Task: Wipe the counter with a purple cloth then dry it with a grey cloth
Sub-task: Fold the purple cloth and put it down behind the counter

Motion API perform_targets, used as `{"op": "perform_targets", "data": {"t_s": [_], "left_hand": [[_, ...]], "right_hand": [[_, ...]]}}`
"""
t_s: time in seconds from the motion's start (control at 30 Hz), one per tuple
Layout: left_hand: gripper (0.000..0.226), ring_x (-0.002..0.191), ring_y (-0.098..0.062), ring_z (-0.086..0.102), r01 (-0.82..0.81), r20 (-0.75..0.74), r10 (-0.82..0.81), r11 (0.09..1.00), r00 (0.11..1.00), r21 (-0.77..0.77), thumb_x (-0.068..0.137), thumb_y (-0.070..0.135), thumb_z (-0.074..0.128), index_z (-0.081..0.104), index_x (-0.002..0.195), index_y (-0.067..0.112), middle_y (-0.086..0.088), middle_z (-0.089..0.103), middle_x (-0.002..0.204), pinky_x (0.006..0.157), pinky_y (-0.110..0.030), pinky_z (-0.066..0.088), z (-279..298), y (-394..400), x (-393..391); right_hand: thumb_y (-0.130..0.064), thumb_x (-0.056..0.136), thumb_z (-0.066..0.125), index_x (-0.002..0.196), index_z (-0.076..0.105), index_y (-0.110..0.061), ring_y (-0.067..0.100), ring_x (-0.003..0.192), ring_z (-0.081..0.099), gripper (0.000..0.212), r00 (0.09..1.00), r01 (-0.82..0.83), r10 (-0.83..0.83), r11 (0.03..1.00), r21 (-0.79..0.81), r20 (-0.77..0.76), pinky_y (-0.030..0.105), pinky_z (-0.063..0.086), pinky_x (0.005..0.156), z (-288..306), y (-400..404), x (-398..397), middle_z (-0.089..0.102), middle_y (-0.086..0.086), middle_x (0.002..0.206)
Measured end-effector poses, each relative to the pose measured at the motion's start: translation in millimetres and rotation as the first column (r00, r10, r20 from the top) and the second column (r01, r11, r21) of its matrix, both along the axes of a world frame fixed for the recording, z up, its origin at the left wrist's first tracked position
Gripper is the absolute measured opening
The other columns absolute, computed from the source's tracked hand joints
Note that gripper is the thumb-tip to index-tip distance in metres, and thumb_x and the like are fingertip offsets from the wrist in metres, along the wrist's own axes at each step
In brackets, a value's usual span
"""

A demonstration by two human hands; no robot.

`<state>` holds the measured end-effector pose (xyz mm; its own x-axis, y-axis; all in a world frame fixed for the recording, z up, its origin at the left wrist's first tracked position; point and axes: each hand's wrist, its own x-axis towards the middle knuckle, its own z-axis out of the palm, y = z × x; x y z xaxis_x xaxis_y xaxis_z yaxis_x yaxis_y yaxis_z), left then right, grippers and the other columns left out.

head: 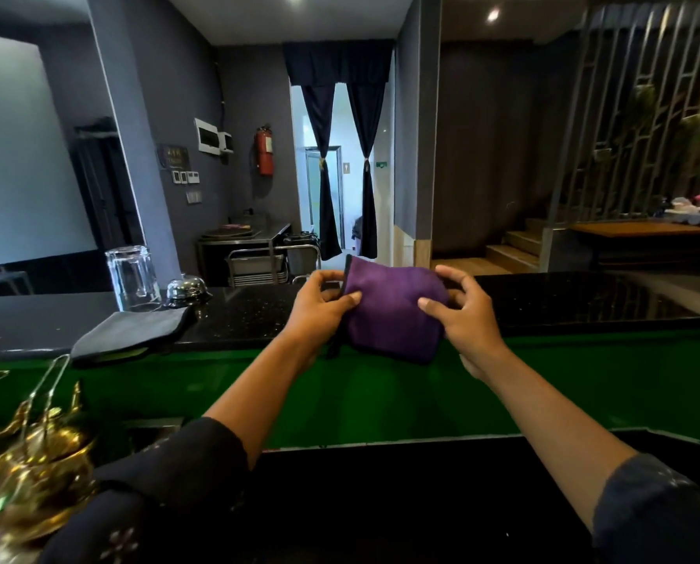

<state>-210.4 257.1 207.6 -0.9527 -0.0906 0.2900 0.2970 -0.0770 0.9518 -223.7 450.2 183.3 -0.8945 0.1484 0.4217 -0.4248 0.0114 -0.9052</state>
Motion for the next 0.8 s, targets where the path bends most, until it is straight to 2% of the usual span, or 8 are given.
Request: {"op": "perform_targets", "data": {"t_s": [0.1,0.23,0.3,0.4,0.5,0.57,0.67,0.8], "left_hand": [[0.036,0.076,-0.011,0.066,-0.002,-0.053,0.001,1.000,0.999,-0.007,0.085,-0.005,0.062,0.051,0.112,0.017,-0.001,0.068,0.088,0.062,-0.026,0.056,2,-23,22],[0.027,0.073,-0.008,0.064,-0.010,-0.105,-0.001,0.995,0.995,-0.100,0.085,-0.009,0.059,0.059,0.089,0.017,-0.004,0.067,0.085,0.071,-0.022,0.053,-16,-61,52],[0.025,0.076,-0.004,0.061,-0.061,-0.091,0.045,0.980,0.995,-0.189,0.085,-0.008,0.059,0.065,0.086,0.016,-0.001,0.067,0.085,0.077,-0.017,0.050,-30,-83,66],[0.028,0.077,0.003,0.061,-0.150,-0.031,0.147,0.948,0.989,-0.282,0.087,-0.008,0.058,0.069,0.102,0.013,-0.003,0.068,0.096,0.078,-0.012,0.049,-50,-117,88],[0.030,0.092,-0.012,0.062,-0.173,0.073,0.211,0.920,0.975,-0.353,0.088,-0.006,0.058,0.068,0.109,0.012,-0.010,0.067,0.109,0.089,-0.025,0.051,-71,-156,113],[0.032,0.097,-0.016,0.063,-0.155,0.147,0.223,0.916,0.964,-0.371,0.088,-0.007,0.057,0.070,0.103,0.017,-0.011,0.066,0.113,0.093,-0.029,0.050,-87,-183,130],[0.038,0.097,-0.012,0.063,-0.170,0.216,0.304,0.860,0.928,-0.481,0.087,-0.004,0.059,0.069,0.095,0.031,-0.003,0.066,0.113,0.095,-0.032,0.051,-113,-219,156],[0.032,0.110,-0.016,0.059,-0.192,0.301,0.398,0.823,0.867,-0.534,0.086,0.008,0.066,0.067,0.112,0.028,-0.002,0.061,0.122,0.093,-0.033,0.052,-144,-247,188]], "right_hand": [[0.001,0.081,0.072,0.123,0.053,-0.024,0.016,0.101,0.064,0.053,0.995,-0.080,0.076,0.995,-0.055,-0.071,0.030,0.056,0.080,5,-14,16,0.064,0.005,0.112],[0.004,0.081,0.069,0.120,0.054,-0.027,0.010,0.104,0.063,0.053,0.982,-0.159,0.159,0.987,0.010,-0.098,0.028,0.055,0.084,-12,-45,36,0.062,-0.002,0.115],[0.005,0.081,0.069,0.117,0.056,-0.031,0.011,0.104,0.063,0.053,0.978,-0.188,0.190,0.982,0.022,-0.087,0.031,0.056,0.086,-29,-67,43,0.063,-0.003,0.114],[0.008,0.078,0.069,0.111,0.061,-0.037,0.017,0.105,0.064,0.055,0.966,-0.245,0.249,0.968,0.053,-0.070,0.043,0.056,0.087,-60,-106,51,0.065,0.001,0.112],[0.012,0.078,0.065,0.104,0.066,-0.034,0.015,0.106,0.063,0.053,0.942,-0.335,0.336,0.941,0.047,-0.013,0.053,0.055,0.088,-92,-147,60,0.067,-0.007,0.108],[0.014,0.078,0.064,0.102,0.067,-0.029,0.011,0.105,0.062,0.049,0.921,-0.391,0.390,0.919,0.046,0.022,0.053,0.052,0.093,-114,-173,67,0.067,-0.011,0.107],[0.012,0.079,0.065,0.101,0.069,-0.030,0.017,0.109,0.063,0.047,0.887,-0.457,0.453,0.889,0.031,0.091,0.052,0.049,0.097,-150,-211,80,0.067,-0.011,0.111],[0.006,0.083,0.066,0.097,0.072,-0.040,0.021,0.112,0.062,0.049,0.832,-0.511,0.508,0.858,-0.049,0.225,0.053,0.051,0.094,-194,-249,98,0.067,-0.003,0.118]]}}
